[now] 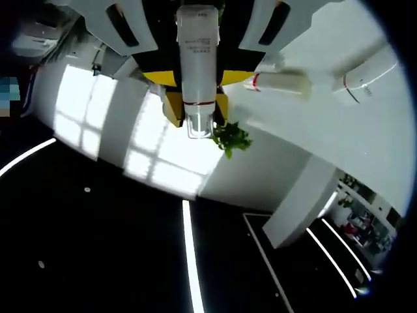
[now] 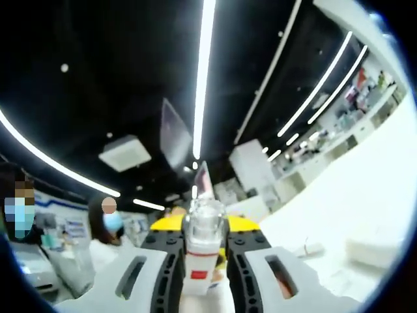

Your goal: Arrange the skincare products in the storage area until every visible bottle or jar stands upright without overlapping.

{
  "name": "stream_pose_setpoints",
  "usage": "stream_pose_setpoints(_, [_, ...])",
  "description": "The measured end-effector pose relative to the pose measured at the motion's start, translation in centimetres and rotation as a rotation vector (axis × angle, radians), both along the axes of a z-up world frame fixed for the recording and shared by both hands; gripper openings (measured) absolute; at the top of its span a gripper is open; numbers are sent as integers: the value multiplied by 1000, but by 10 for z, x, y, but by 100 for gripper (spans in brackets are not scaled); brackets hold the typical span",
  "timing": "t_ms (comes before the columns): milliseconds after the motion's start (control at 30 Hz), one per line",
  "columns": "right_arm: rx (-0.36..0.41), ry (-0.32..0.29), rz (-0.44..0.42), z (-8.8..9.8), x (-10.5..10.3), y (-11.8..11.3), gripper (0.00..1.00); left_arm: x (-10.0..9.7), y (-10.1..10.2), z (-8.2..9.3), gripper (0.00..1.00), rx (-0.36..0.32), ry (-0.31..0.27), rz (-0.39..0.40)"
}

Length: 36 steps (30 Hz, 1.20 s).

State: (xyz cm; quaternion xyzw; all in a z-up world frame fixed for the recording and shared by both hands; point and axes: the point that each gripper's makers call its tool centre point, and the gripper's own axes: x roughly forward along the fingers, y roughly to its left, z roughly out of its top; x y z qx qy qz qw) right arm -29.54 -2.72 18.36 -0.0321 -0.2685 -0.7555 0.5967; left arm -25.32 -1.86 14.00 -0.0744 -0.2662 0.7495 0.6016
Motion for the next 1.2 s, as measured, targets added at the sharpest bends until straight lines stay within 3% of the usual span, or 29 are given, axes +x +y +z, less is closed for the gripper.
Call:
stream_pose_setpoints(133, [5, -2, -34, 0, -8, 4, 20, -14, -6, 6, 23, 24, 98, 99])
stream_pose_setpoints(333, [31, 2, -125, -4, -25, 13, 18, -24, -7, 0, 22, -64, 227, 203])
stream_pose_setpoints(433, [16, -7, -190, -2, -36, 25, 18, -33, -11, -1, 23, -89, 264, 251])
stream_pose_setpoints(833, [7, 54, -495, 14, -66, 80, 18, -48, -22, -5, 26, -126, 273, 350])
stream_pose_setpoints(1100, [74, 123, -718, 19, -76, 115, 18, -51, -24, -8, 29, -149, 278, 371])
stream_pose_setpoints(1200, [131, 172, -881, 21, -79, 139, 18, -53, -26, -8, 29, -150, 275, 381])
